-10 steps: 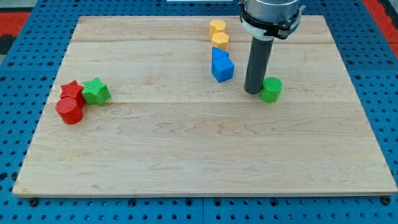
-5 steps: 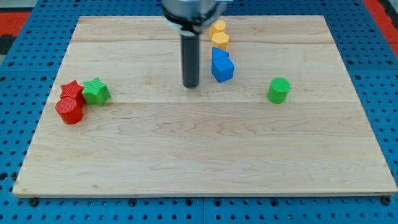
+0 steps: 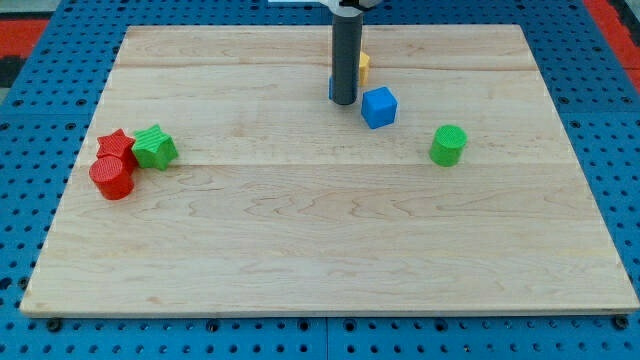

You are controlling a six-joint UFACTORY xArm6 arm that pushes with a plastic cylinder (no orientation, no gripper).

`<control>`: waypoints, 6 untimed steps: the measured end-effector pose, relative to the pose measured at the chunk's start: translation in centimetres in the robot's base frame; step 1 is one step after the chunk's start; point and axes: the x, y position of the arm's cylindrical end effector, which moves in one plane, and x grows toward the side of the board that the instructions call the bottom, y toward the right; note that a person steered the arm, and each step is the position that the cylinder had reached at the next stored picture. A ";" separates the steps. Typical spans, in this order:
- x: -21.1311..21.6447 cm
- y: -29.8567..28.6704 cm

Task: Move the blue cube above the green circle

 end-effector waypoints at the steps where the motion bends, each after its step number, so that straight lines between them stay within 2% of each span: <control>1: 1.5 0.9; 2: 1.7 -0.6; 5: 2.7 7.4; 6: 0.3 6.9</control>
